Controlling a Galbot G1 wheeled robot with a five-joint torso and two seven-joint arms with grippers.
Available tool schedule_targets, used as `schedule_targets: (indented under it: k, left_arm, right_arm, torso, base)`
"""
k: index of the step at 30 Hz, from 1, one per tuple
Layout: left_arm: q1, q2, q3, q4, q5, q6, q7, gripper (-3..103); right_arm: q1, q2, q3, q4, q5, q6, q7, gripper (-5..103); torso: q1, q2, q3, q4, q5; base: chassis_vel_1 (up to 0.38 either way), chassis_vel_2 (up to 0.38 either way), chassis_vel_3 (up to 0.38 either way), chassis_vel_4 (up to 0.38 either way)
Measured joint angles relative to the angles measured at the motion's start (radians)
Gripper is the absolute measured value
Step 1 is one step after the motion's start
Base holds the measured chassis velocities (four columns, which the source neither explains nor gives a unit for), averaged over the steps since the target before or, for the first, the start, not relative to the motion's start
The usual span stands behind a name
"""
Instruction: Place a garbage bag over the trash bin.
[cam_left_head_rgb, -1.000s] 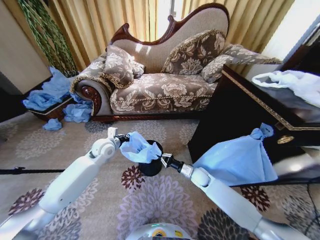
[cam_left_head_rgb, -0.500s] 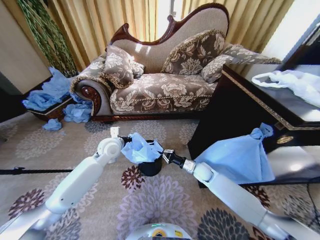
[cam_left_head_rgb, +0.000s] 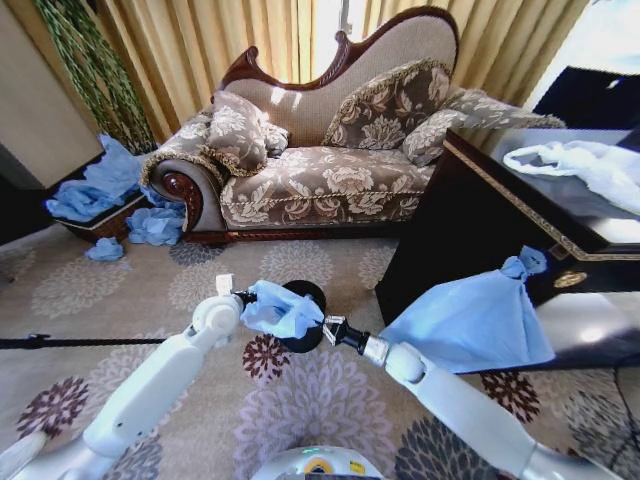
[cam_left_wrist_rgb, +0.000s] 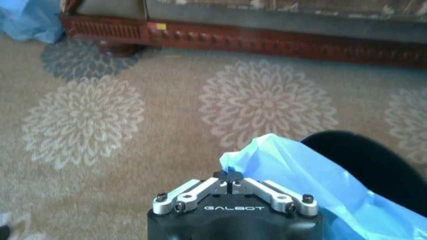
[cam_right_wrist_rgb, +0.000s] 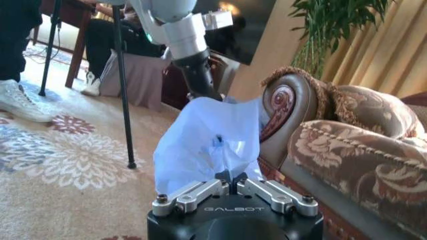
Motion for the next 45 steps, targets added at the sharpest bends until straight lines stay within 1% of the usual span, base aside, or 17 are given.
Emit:
schedule_targets:
  k: [5,6,12,15,18,27,28,29,31,32,34,35,39,40,41,43,45]
  left_arm:
    - [-0.033,-0.025,0.025,0.095,0.073,-0.027,0.090,0]
    - [-0.033,-0.025,0.025,0.095,0.073,-0.027,0.090,0]
    - [-0.070,-0.070,0.053,0.198,0.164,-0.062,0.200,0]
    - [-0.070,-0.086,0.059,0.216,0.176,-0.066,0.231,0]
    - [-0.064,-0.099,0.066,0.222,0.187,-0.067,0.239,0]
    - [-0.036,-0.125,0.079,0.197,0.193,-0.064,0.196,0]
    - [-0.042,-0.121,0.080,0.194,0.193,-0.062,0.194,0]
    - [-0.042,-0.121,0.080,0.194,0.193,-0.062,0.194,0]
    - [-0.048,-0.112,0.077,0.189,0.189,-0.059,0.184,0]
    - [-0.048,-0.112,0.077,0.189,0.189,-0.059,0.184,0]
    - [-0.049,-0.103,0.070,0.178,0.175,-0.052,0.174,0]
    - [-0.049,-0.103,0.070,0.178,0.175,-0.052,0.174,0]
    - [-0.039,-0.093,0.062,0.162,0.164,-0.046,0.165,0]
    - [-0.039,-0.093,0.062,0.162,0.164,-0.046,0.165,0]
    - [-0.036,-0.092,0.061,0.158,0.163,-0.045,0.164,0]
    - [-0.030,-0.090,0.058,0.150,0.160,-0.043,0.163,0]
    - [-0.028,-0.089,0.058,0.149,0.159,-0.043,0.163,0]
  right_arm:
    - [0.002,0.044,0.019,-0.074,-0.026,0.027,0.000,0]
    - [0.002,0.044,0.019,-0.074,-0.026,0.027,0.000,0]
    - [0.014,0.063,0.036,-0.131,-0.044,0.059,-0.016,0]
    - [0.003,0.069,0.049,-0.144,-0.059,0.073,-0.026,0]
    - [-0.012,0.072,0.052,-0.144,-0.066,0.076,-0.026,0]
    - [-0.056,0.074,0.064,-0.115,-0.075,0.071,-0.001,0]
    - [-0.063,0.069,0.069,-0.104,-0.075,0.067,0.004,5]
    - [-0.063,0.069,0.069,-0.104,-0.075,0.067,0.004,5]
    - [-0.083,0.054,0.076,-0.072,-0.068,0.051,0.018,16]
    - [-0.083,0.054,0.076,-0.072,-0.068,0.051,0.018,16]
    - [-0.111,0.033,0.086,-0.021,-0.052,0.032,0.041,27]
    - [-0.111,0.033,0.086,-0.021,-0.052,0.032,0.041,27]
    - [-0.163,0.003,0.126,0.042,-0.027,0.008,0.062,48]
    - [-0.163,0.003,0.126,0.042,-0.027,0.008,0.062,48]
    - [-0.175,-0.003,0.137,0.056,-0.022,0.002,0.068,54]
    - [-0.204,-0.023,0.166,0.108,0.004,-0.033,0.086,65]
    - [-0.214,-0.029,0.178,0.128,0.017,-0.050,0.091,65]
  torso:
    - [0.000,0.000,0.000,0.0002,0.0000]
    - [0.000,0.000,0.000,0.0002,0.0000]
    - [0.000,0.000,0.000,0.0002,0.0001]
    - [0.000,0.000,0.000,0.0002,0.0000]
    - [0.000,0.000,0.000,0.0002,0.0001]
    - [0.000,0.000,0.000,0.0002,0.0001]
    - [0.000,0.000,0.000,0.0002,0.0001]
    - [0.000,0.000,0.000,0.0002,0.0001]
    - [0.000,0.000,0.000,0.0003,0.0001]
    - [0.000,0.000,0.000,0.0003,0.0001]
    - [0.000,0.000,0.000,0.0002,0.0000]
    - [0.000,0.000,0.000,0.0002,0.0000]
    - [0.000,0.000,0.000,0.0002,0.0000]
    - [0.000,0.000,0.000,0.0002,0.0000]
    - [0.000,0.000,0.000,0.0002,0.0001]
    - [0.000,0.000,0.000,0.0002,0.0001]
    - [0.000,0.000,0.000,0.0002,0.0000]
  base:
    - [0.000,0.000,0.000,0.000]
    - [0.000,0.000,0.000,0.000]
    - [0.000,0.000,0.000,0.000]
    - [0.000,0.000,0.000,0.000]
    - [0.000,0.000,0.000,0.000]
    - [0.000,0.000,0.000,0.000]
    - [0.000,0.000,0.000,0.000]
    - [0.000,0.000,0.000,0.000]
    - [0.000,0.000,0.000,0.000]
    - [0.000,0.000,0.000,0.000]
    - [0.000,0.000,0.000,0.000]
    - [0.000,0.000,0.000,0.000]
    - [0.000,0.000,0.000,0.000]
    - [0.000,0.000,0.000,0.000]
    - [0.000,0.000,0.000,0.000]
    - [0.000,0.000,0.000,0.000]
    - [0.000,0.000,0.000,0.000]
